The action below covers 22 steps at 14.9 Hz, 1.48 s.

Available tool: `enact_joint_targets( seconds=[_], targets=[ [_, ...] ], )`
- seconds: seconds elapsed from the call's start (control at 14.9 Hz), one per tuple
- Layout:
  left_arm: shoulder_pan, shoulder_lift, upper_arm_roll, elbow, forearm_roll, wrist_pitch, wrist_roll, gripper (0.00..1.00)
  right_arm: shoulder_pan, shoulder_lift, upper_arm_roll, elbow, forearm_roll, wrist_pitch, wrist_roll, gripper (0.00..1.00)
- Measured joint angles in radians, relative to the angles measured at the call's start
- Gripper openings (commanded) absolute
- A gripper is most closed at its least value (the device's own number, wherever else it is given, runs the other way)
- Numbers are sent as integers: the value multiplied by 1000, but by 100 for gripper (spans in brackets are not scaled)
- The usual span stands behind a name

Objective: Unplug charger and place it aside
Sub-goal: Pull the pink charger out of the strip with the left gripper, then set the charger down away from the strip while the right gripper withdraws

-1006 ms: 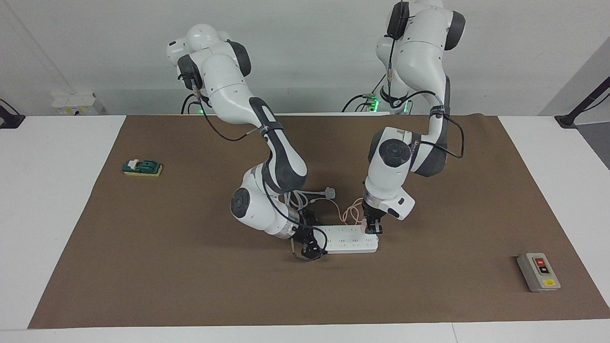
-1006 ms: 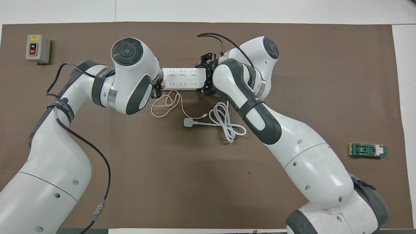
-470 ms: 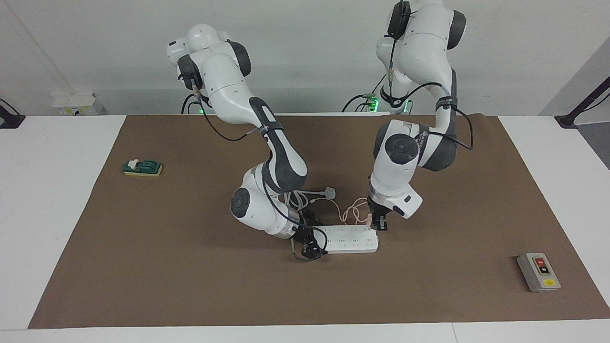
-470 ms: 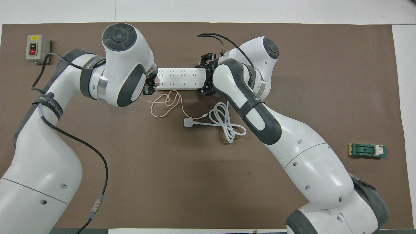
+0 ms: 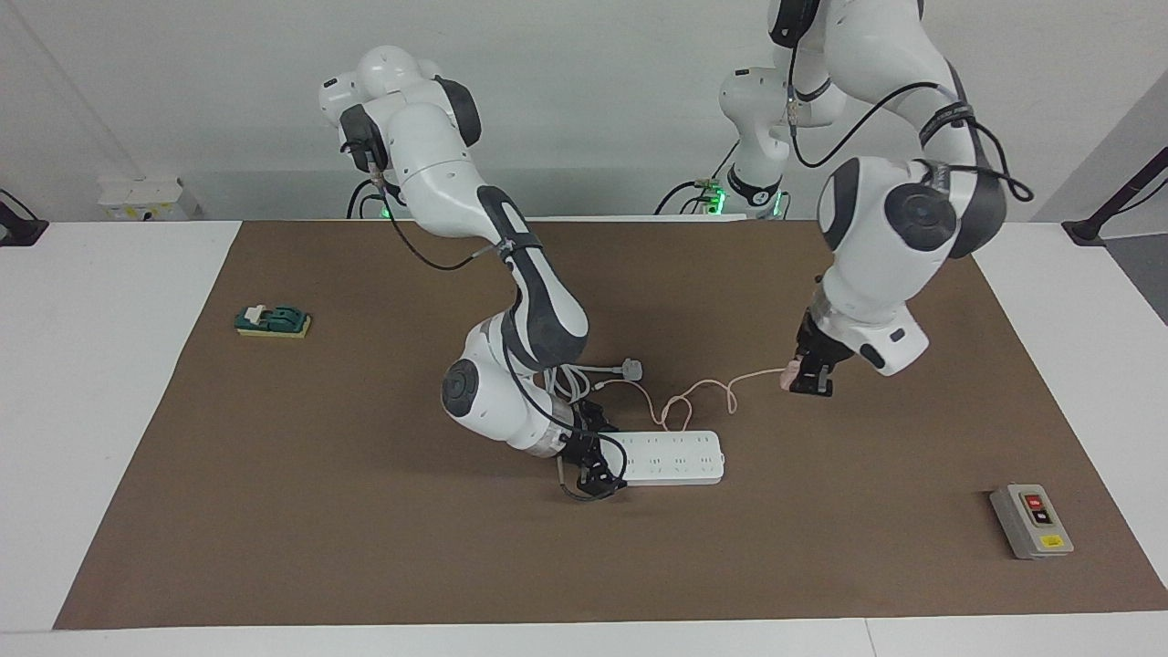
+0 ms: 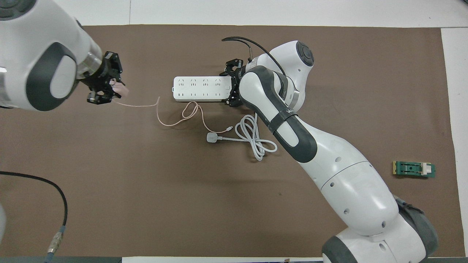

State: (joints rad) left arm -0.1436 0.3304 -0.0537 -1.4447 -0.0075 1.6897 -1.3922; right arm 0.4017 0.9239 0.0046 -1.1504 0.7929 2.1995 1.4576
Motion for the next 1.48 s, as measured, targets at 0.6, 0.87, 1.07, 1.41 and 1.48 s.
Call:
enact_joint_targets(
  seconds=[0.6,0.87,1.07,1.41,1.48],
  targets=[
    [327,-66,11,-3,-12,-159,628,0,-161,-232,-29,20,-99,-347,9,100],
    [305,-87,-15,-75,-15,-56,646,0,-251,-370,-33,23,-246,-580,-166,100],
    [291,-126,-17,-193,-16,29,646,100,-328,-451,-36,22,-321,-702,-367,100],
    [292,-161,-14,-213,-15,28,660,100,-399,-524,-37,20,-482,-785,-767,100],
    [292,-166,-14,-204,-15,16,691,100,-401,-535,-37,16,-509,-786,-831,100]
  ],
)
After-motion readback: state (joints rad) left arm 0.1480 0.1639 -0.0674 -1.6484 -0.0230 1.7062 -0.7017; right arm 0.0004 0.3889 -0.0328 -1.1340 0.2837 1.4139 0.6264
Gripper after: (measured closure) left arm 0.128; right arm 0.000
